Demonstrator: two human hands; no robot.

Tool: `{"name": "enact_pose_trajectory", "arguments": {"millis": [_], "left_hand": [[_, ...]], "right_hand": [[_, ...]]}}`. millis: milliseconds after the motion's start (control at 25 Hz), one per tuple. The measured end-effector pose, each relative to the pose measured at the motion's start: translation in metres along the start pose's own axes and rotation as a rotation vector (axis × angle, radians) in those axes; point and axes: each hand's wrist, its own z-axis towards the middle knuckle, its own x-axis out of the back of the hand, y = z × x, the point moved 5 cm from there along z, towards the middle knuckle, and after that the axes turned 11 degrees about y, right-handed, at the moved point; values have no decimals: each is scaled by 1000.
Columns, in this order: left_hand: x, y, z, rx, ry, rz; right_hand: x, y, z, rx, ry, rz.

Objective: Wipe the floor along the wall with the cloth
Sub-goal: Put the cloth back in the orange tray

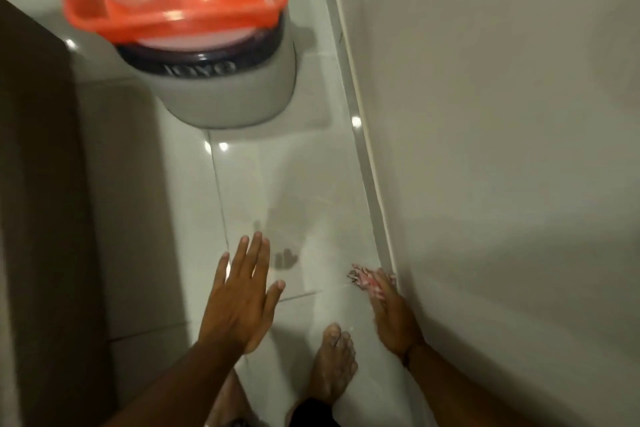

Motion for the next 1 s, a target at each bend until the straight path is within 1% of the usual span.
{"name": "enact_pose_trajectory", "arguments": {"millis": [120, 240, 400, 520, 600, 680, 800, 920, 1000], "left_hand": [[72, 19, 5, 31, 38, -12], [165, 28, 41, 70, 166, 6], [271, 21, 118, 71, 321, 33], [314, 2, 185, 69, 394, -15], [319, -15, 232, 77, 385, -15], [305, -32, 265, 92, 326, -8], [277, -44, 274, 90, 281, -46], [262, -52, 272, 73, 353, -29], [257, -56, 274, 73, 391, -38]], "right_hand": [[38, -87, -22, 69, -3, 61], [82, -216, -11, 206, 2, 116], [120, -392, 33, 402, 28, 209], [133, -493, 86, 532, 76, 219], [129, -542, 131, 595, 140, 161], [112, -574, 173, 636, 208, 47], [74, -587, 221, 678, 249, -152], [38, -577, 247, 663, 197, -438], [25, -566, 255, 624, 157, -573]]}}
